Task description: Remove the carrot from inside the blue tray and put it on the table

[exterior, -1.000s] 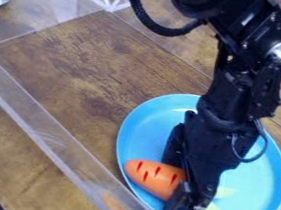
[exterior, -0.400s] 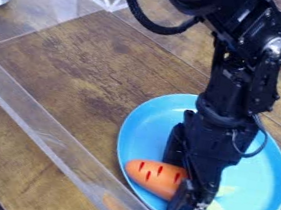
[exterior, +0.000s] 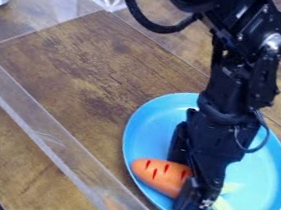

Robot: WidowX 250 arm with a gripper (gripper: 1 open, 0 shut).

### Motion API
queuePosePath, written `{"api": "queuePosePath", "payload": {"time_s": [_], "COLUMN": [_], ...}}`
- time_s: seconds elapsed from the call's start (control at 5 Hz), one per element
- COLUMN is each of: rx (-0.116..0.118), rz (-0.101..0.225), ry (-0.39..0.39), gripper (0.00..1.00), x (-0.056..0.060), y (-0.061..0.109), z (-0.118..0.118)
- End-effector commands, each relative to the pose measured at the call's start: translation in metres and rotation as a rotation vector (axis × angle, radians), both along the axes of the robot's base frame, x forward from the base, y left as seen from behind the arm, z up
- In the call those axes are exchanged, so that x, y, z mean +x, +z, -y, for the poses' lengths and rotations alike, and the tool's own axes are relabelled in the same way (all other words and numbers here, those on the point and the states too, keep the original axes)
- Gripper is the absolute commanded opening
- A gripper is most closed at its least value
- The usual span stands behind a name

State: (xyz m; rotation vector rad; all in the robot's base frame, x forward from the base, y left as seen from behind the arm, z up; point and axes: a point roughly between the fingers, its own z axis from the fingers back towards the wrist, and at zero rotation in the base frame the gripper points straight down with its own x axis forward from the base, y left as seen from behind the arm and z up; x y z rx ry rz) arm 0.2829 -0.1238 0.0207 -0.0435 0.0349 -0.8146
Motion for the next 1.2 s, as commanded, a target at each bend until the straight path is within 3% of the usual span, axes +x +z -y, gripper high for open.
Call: {"api": "queuePosePath", "payload": {"time_s": [0.0, 1.0], "rx": [-0.016, -0.099], "rz": [0.003, 0.000], "ry": [0.004, 0.053], "gripper": [1.00, 1.00], "x": [0.0029, -0.0016], "y": [-0.0090, -0.0128], "z": [-0.0053, 0.0003]}}
